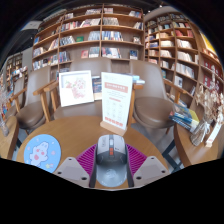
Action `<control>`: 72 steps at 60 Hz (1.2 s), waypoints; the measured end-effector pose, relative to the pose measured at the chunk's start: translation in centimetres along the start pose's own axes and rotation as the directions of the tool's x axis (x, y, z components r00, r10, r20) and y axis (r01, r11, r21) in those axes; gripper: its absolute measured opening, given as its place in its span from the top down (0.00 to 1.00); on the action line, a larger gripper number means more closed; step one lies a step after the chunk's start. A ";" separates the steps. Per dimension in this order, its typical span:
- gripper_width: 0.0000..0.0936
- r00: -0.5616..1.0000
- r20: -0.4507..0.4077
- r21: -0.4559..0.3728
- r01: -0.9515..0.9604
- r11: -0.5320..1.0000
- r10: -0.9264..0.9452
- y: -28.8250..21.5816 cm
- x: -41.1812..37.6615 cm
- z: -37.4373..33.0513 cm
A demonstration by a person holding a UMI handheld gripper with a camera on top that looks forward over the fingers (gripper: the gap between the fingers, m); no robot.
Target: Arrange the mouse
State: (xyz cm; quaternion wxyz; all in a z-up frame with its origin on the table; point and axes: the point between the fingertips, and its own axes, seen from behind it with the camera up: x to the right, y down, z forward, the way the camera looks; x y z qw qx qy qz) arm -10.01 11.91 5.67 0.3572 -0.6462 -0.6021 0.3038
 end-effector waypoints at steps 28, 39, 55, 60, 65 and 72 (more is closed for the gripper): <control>0.55 0.975 0.212 -0.007 0.068 0.998 -0.065 0.2 -25.6 -1.0; 0.55 0.983 0.181 -0.095 0.048 0.994 -0.030 4.6 -27.3 1.6; 0.16 0.989 0.146 -0.065 0.028 0.997 -0.019 4.8 -27.0 1.9; 0.10 0.992 0.128 -0.044 0.028 0.999 -0.022 4.1 -26.5 1.0; 0.09 0.992 0.125 -0.030 0.028 0.999 -0.025 3.3 -25.7 -1.2; 0.09 0.994 0.104 0.005 0.029 1.000 -0.030 2.3 -23.6 -6.4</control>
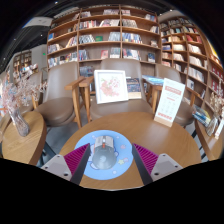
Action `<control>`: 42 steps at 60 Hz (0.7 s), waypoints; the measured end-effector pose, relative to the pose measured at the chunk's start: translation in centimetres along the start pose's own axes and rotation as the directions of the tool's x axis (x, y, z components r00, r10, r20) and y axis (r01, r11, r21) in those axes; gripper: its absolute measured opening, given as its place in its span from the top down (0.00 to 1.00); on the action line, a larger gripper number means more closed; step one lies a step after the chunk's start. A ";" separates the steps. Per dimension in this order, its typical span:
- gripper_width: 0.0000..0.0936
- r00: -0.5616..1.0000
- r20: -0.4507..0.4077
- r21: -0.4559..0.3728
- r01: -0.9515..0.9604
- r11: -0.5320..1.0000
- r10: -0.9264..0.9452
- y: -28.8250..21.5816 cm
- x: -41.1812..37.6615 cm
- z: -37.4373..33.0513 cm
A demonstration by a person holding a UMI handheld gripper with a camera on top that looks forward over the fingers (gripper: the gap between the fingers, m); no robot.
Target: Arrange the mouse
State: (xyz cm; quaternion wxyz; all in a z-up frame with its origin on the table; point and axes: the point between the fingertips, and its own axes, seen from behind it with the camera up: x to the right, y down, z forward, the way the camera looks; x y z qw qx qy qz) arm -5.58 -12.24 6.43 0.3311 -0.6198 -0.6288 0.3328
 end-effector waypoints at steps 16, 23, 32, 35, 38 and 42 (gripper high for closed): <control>0.09 1.000 -0.016 0.070 0.001 0.998 0.000 2.9 4.0 -16.0; 0.09 0.999 -0.041 0.079 0.004 0.997 0.000 5.1 6.2 -21.4; 0.09 0.998 -0.067 0.096 0.014 0.995 -0.008 7.3 8.8 -26.4; 0.09 0.997 -0.076 0.103 0.025 0.994 -0.018 7.7 9.5 -27.6; 0.09 0.996 -0.082 0.109 0.035 0.993 -0.026 8.2 9.9 -28.6; 0.09 0.997 -0.073 0.108 0.037 0.993 -0.029 8.8 10.1 -29.6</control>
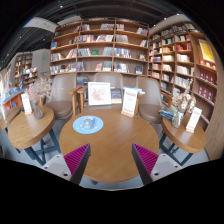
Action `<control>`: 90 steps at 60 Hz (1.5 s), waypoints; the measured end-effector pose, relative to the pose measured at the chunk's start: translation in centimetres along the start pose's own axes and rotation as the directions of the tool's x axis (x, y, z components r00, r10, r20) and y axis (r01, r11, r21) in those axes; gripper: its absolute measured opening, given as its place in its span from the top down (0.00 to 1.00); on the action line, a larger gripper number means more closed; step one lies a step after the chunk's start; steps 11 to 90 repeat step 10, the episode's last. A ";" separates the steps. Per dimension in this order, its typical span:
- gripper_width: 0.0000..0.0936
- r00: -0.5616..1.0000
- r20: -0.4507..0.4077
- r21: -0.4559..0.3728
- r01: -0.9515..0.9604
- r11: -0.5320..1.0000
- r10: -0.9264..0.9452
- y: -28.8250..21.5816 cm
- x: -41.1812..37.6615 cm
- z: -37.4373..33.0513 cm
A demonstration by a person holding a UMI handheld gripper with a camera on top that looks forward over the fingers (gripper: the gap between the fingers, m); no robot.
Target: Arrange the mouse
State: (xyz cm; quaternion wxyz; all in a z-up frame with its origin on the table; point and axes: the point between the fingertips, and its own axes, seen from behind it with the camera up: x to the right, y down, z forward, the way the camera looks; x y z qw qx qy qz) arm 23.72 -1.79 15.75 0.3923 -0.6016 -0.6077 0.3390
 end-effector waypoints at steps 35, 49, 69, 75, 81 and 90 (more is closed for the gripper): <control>0.09 1.000 -0.010 0.021 0.001 1.000 -0.001 0.1 1.3 -1.1; 0.09 1.000 -0.010 0.021 0.001 1.000 -0.001 0.1 1.3 -1.1; 0.09 1.000 -0.010 0.021 0.001 1.000 -0.001 0.1 1.3 -1.1; 0.09 1.000 -0.010 0.021 0.001 1.000 -0.001 0.1 1.3 -1.1; 0.09 1.000 -0.010 0.021 0.001 1.000 -0.001 0.1 1.3 -1.1; 0.09 1.000 -0.010 0.021 0.001 1.000 -0.001 0.1 1.3 -1.1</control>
